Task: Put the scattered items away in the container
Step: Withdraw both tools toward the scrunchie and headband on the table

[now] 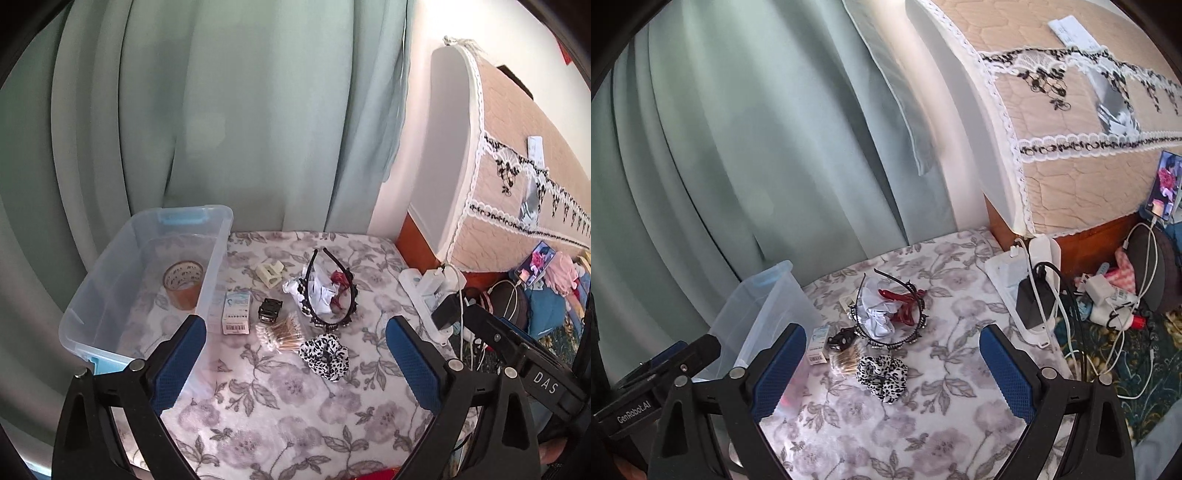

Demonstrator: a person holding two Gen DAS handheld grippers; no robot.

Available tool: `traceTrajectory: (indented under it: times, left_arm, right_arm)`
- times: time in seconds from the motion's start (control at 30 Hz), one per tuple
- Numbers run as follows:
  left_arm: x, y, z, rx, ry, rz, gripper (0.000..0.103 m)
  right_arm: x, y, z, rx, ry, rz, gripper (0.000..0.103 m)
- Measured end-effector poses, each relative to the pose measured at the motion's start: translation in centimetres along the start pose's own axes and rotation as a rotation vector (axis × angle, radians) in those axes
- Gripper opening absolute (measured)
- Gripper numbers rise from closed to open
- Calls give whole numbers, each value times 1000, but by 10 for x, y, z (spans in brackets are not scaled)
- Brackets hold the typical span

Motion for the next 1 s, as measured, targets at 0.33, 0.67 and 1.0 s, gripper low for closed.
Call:
traceTrajectory:
  times: [0.33,0.67,1.0]
  left_arm:
    - [-18,-45,45,164,4,38,98]
    - [-17,-82,89,303,-25,3,98]
    - [-23,-97,136,374,-55,1,97]
  right_arm:
    - [-24,-25,23,79,-9,34,97]
    - [-36,-45,52,169,-36,43,97]
    - [-41,-63,86,261,-56,27,97]
Point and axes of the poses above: each gripper's, at about its wrist camera, not at the fingertips, and z roughly the way its jaws point, x to its left, y to its top, the point moved 8 cm from there along z, roughly the way its jaws point, and after that the axes turned 3 degrees about -x, right-handed, at the moved point
